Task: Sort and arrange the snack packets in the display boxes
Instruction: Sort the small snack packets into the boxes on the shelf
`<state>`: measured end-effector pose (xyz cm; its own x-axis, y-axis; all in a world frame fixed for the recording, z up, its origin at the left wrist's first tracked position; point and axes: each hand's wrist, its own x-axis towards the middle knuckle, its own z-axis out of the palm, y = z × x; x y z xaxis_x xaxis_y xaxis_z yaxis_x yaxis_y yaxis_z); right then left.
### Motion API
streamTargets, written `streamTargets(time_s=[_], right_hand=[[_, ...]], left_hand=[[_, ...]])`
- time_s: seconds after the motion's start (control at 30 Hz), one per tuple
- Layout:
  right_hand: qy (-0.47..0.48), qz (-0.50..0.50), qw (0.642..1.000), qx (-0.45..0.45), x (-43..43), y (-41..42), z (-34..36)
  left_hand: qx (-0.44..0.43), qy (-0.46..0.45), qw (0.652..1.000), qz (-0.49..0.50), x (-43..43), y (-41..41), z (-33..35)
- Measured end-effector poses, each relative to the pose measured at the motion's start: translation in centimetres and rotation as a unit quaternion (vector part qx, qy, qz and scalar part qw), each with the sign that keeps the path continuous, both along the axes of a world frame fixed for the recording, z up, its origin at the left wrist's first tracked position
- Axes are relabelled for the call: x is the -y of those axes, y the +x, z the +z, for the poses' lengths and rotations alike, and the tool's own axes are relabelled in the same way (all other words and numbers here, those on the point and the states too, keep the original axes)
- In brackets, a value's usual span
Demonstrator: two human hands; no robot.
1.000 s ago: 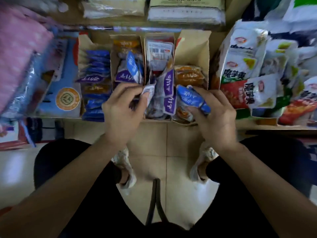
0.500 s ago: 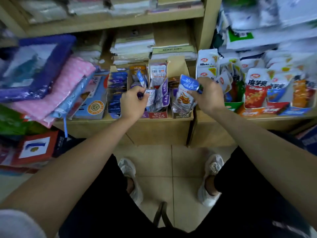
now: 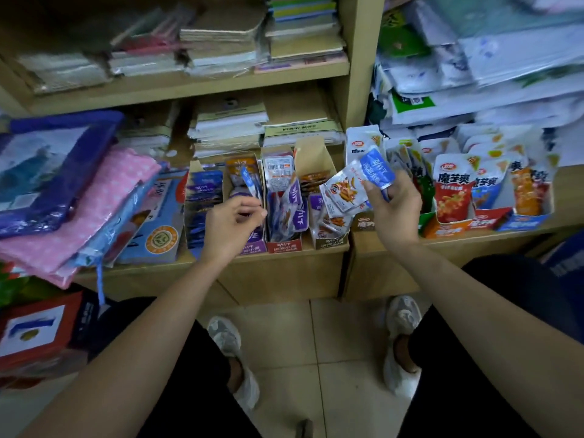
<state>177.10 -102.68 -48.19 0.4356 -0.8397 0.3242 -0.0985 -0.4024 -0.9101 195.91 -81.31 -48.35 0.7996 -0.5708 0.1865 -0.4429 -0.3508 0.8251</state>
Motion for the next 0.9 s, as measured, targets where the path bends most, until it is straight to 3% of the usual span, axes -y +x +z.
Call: streamTargets(time_s=[0.1, 0.17, 0.3, 0.43, 0.6, 0.7, 0.9], right_hand=[[0.049, -0.022, 0.996, 0.076, 0.9, 0.0, 0.1], [0.080, -0.043, 0.990, 0.108, 1.2, 0.1, 0.2], [0.102, -0.075, 0.978, 0.164, 1.7, -0.1, 0.1], [0.096, -0.082, 0.978, 0.163, 2.1, -0.8, 0.4], [0.087, -0.070, 0.983, 0.143, 1.8, -1.3, 0.3], [0.094, -0.081, 0.982, 0.143, 1.8, -1.6, 0.4], [0.160, -0.122, 0.964, 0.174, 2.4, -1.9, 0.6]], left_hand=[[0.151, 0.037, 0.988, 0.010, 0.5, -1.9, -0.5], [0.256, 0.042, 0.965, -0.040, 1.5, -3.2, -0.7], [0.332, 0.107, 0.928, -0.130, 5.2, -4.4, -1.2], [0.314, 0.185, 0.920, -0.147, 7.8, -3.6, -1.9], [0.271, 0.052, 0.955, -0.109, 7.8, -2.2, -2.1], [0.271, 0.030, 0.956, -0.106, 7.8, -2.1, -2.3], [0.143, -0.078, 0.986, 0.023, 8.0, -2.7, -2.3]])
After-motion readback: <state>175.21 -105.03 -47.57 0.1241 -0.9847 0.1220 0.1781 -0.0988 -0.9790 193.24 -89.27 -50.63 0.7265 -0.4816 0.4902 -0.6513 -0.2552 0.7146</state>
